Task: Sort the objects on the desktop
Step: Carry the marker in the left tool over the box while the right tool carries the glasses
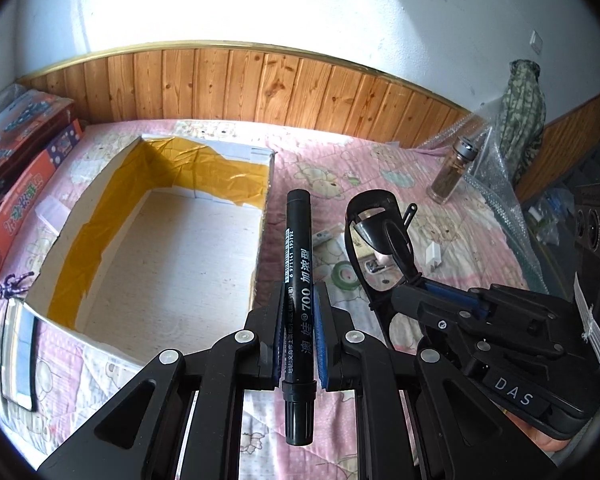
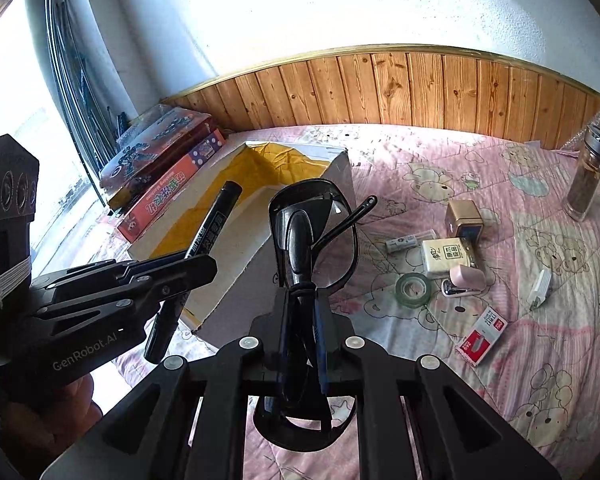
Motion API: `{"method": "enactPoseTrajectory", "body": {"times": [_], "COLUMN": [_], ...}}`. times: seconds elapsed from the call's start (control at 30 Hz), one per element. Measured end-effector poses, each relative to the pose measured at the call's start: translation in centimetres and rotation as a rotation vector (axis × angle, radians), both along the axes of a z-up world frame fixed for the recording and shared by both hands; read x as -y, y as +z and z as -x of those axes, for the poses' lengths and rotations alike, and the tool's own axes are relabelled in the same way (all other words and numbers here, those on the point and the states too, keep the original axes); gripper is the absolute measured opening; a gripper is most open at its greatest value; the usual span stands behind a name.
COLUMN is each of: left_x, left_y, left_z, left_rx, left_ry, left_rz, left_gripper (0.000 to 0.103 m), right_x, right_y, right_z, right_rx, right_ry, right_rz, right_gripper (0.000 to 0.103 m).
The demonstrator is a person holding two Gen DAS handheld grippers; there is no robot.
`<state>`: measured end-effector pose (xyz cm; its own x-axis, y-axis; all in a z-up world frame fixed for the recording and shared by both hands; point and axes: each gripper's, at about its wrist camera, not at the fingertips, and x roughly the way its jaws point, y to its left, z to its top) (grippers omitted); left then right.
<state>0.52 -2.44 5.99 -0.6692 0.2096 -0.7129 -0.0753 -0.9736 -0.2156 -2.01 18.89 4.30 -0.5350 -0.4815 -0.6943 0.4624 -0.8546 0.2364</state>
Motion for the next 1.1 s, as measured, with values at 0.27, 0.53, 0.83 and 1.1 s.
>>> {"method": "enactPoseTrajectory", "body": {"times": [0.27, 0.53, 0.83, 1.1], "left_x": [2.8, 6.2, 8.9, 10.0], "left_y": [0.2, 0.0, -1.9, -2.8], "left_z": [0.7, 1.9, 4.0, 5.8], "left_rx": [0.001, 0.01, 0.071, 0.112], "left_ry": [0.056, 0.114, 0.18, 0.21], "left_rz": [-0.009, -0.045, -0.053, -0.062], "left_gripper": [0.013, 0.013, 0.013, 0.013], "right_x": [2.6, 5.5, 8.4, 10.4], "right_y": [1.3, 1.6, 1.7, 1.4], "right_z": [0.6, 1.8, 4.0, 6.3], "right_rx": [-0.021, -0.015, -0.003, 0.012], "right_ry": [0.05, 0.107, 0.178, 0.228], "right_rz": [-0.007, -0.021, -0.036, -0.039], "right_gripper": [0.013, 0.013, 0.013, 0.013]}}
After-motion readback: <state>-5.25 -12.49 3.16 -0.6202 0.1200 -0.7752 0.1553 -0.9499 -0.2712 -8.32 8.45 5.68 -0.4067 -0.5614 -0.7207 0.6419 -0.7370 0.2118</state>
